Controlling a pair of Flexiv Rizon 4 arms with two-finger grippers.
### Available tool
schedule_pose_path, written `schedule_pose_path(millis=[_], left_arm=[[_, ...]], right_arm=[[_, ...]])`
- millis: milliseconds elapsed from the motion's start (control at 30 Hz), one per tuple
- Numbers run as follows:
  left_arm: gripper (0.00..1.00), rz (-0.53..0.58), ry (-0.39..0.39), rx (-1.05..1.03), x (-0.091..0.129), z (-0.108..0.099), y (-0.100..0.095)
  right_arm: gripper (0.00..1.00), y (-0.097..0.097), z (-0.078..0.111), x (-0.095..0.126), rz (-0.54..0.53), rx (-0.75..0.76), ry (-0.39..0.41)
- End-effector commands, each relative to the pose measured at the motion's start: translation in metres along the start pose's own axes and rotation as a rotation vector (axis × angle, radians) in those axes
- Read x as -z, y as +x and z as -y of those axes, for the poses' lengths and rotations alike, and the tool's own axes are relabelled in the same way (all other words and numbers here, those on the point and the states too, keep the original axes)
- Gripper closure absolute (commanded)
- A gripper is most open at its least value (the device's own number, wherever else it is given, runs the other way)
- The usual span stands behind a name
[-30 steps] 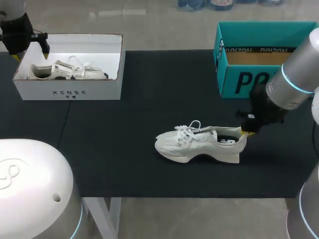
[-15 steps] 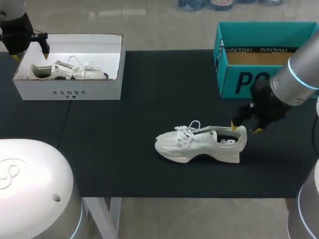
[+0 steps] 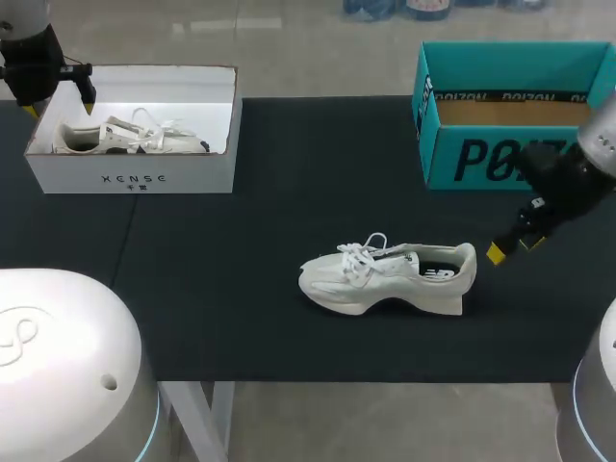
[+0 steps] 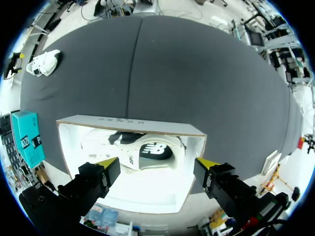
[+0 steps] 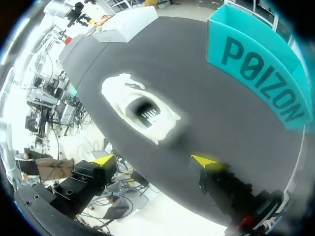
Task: Take the shoe out of the shoebox, open the shoe tongue, remove and reinsert the insole, then place the shoe into the shoebox
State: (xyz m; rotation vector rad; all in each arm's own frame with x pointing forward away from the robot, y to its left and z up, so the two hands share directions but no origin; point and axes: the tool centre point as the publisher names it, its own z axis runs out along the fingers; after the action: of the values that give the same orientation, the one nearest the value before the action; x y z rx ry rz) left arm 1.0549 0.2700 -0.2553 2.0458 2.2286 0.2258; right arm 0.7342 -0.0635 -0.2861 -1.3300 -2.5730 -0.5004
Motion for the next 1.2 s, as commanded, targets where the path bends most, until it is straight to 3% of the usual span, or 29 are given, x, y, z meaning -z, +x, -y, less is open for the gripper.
schedule_pose_path(millis=[33,533,700,800,1033,1133,1167,1200], left_arm=[[0.00,-0.001,-0.001,-0.001,0.000,0.000,0.000],[0.00,-0.001,-0.001,-0.001,0.000,0.000,0.000],[0.00,-0.001,-0.001,-0.001,0.000,0.000,0.000],[0.00,-0.001,-0.001,-0.001,0.000,0.000,0.000],[0.00,-0.001,-0.001,-0.001,0.000,0.000,0.000],[0.00,-0.001,-0.001,-0.001,0.000,0.000,0.000],[0.00,-0.001,-0.001,-0.001,0.000,0.000,0.000],[0.00,-0.001,-0.001,-0.001,0.000,0.000,0.000]], right_arm=[[0.00,-0.003,0.003,0.009,-0.083,0.283,0.084],[0.00,-0.003,0.003,0.009,-0.083,0.283,0.084],[0.00,-0.001,0.030,0.020,-0.002,0.439,-0.044],[0.00,0.003,0.043,0.027,0.082,0.570,-0.177],[0.00,0.000,0.064,0.025,0.112,0.789,-0.521],[0.00,-0.001,0.067,0.017,0.098,0.825,-0.561],[0.00,-0.003,0.065,0.013,0.087,0.780,-0.491],[0.00,-0.002,0.063,0.010,0.066,0.785,-0.469]])
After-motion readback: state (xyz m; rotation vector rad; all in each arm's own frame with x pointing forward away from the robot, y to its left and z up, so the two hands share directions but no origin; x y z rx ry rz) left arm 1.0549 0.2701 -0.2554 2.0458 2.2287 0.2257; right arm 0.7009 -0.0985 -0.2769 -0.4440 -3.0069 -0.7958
